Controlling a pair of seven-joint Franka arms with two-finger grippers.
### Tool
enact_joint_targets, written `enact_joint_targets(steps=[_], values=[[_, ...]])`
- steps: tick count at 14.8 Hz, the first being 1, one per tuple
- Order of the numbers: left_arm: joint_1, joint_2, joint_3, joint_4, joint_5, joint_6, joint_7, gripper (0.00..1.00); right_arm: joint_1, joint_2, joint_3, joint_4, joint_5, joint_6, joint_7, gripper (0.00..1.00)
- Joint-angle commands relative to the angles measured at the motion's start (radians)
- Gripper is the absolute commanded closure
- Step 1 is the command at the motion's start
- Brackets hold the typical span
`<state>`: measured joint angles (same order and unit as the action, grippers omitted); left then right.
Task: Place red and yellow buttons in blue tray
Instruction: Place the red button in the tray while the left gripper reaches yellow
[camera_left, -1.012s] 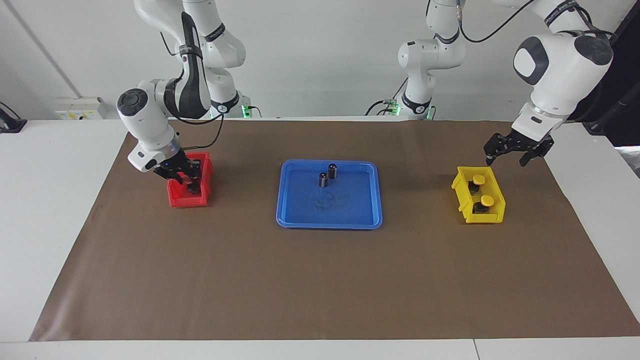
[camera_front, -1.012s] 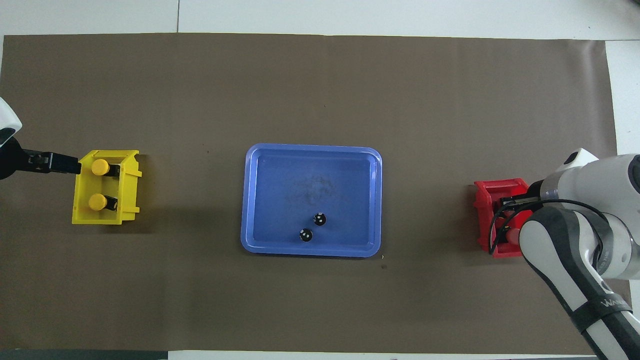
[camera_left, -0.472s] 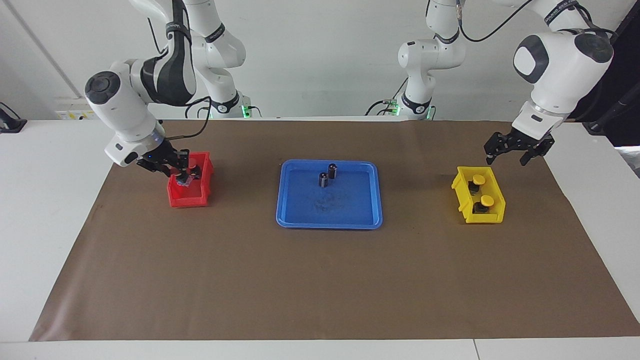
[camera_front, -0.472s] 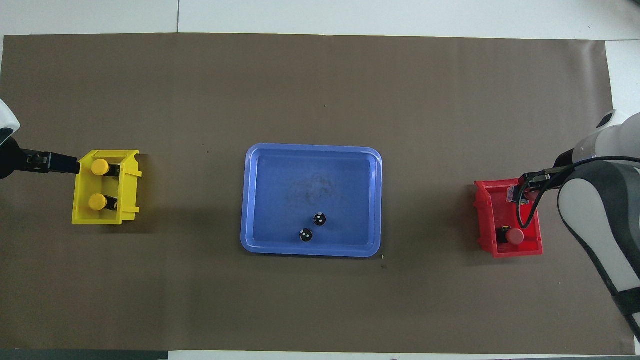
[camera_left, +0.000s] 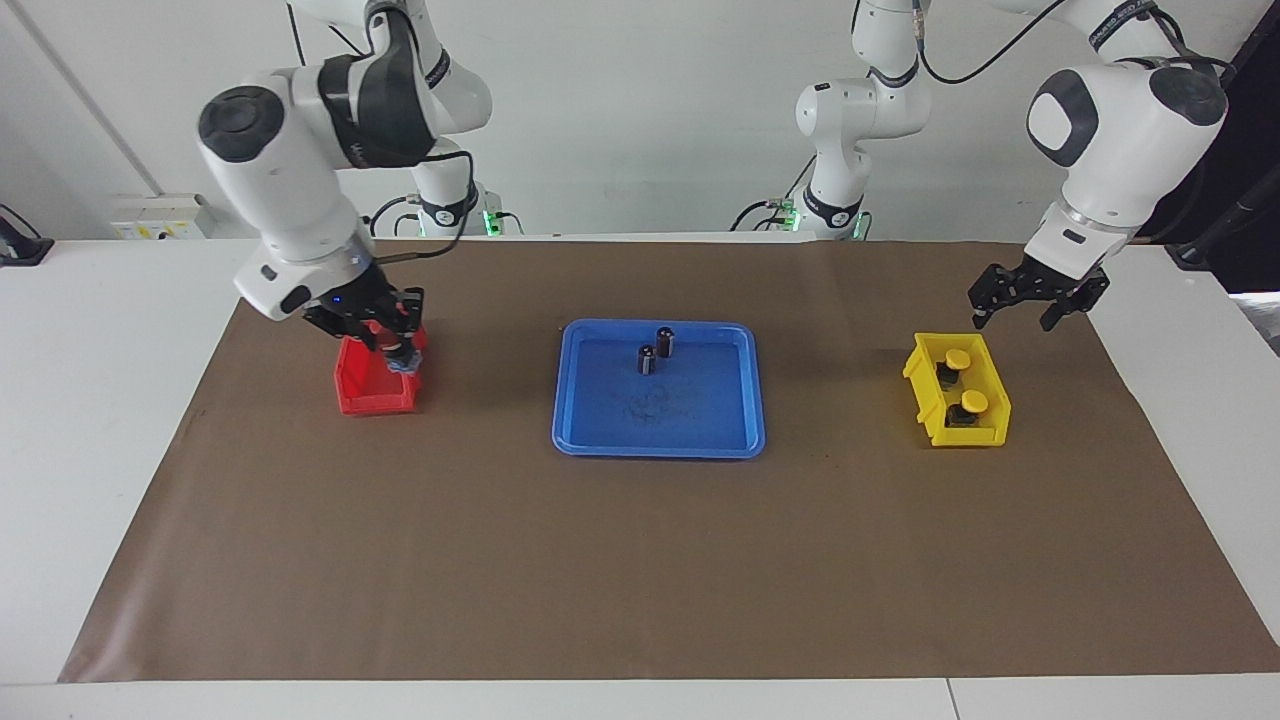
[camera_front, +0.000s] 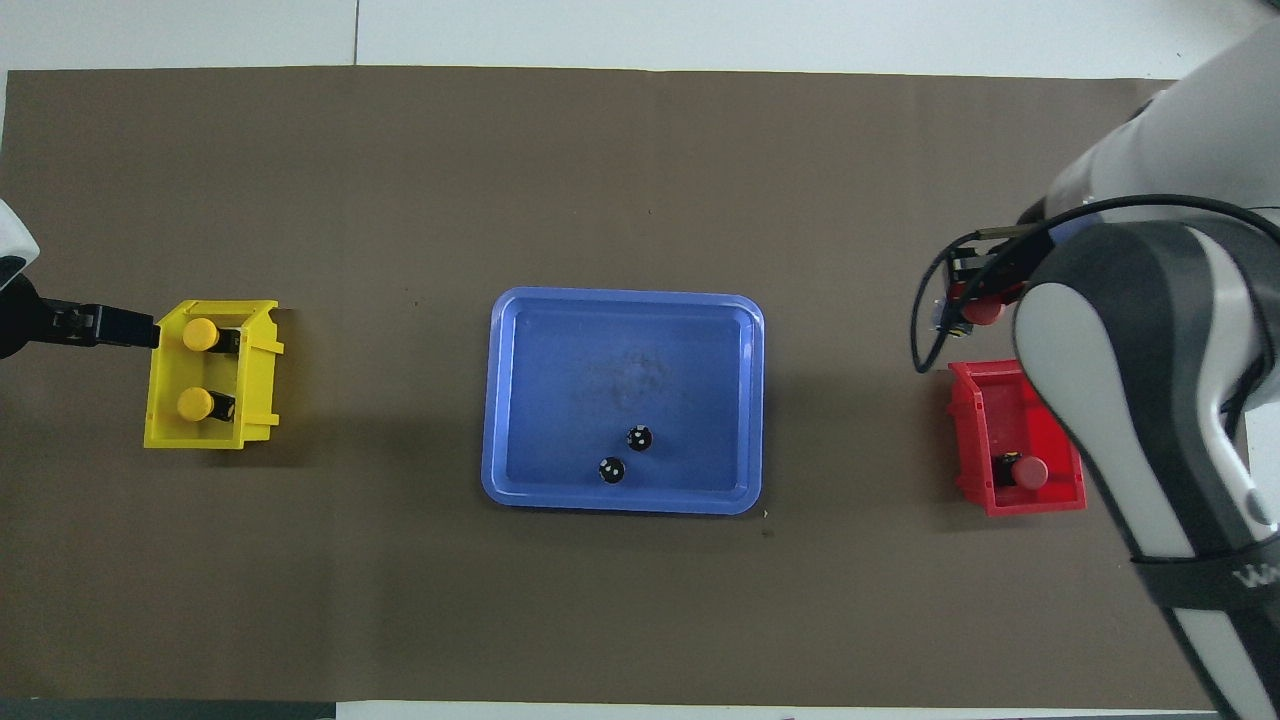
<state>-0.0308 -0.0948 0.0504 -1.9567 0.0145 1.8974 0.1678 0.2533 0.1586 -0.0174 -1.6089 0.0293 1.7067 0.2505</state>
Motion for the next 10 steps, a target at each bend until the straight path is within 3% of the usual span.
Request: enact_joint_targets(steps=[1, 6, 10], values=[[0.006, -0.016, -0.001, -0.016, 0.004, 0.008, -0.002, 0.00, 0.143, 0.119, -0.004, 0.079, 0.027, 0.098, 0.238, 0.84], [0.008, -0.016, -0.001, -0.024, 0.004, 0.023, -0.001, 0.00, 0.320, 0.297, -0.006, 0.095, 0.008, 0.246, 0.418, 0.84], [0.015, -0.002, -0.001, -0.097, 0.002, 0.130, -0.002, 0.00, 0.328, 0.302, -0.004, 0.072, 0.004, 0.298, 0.441, 0.83]])
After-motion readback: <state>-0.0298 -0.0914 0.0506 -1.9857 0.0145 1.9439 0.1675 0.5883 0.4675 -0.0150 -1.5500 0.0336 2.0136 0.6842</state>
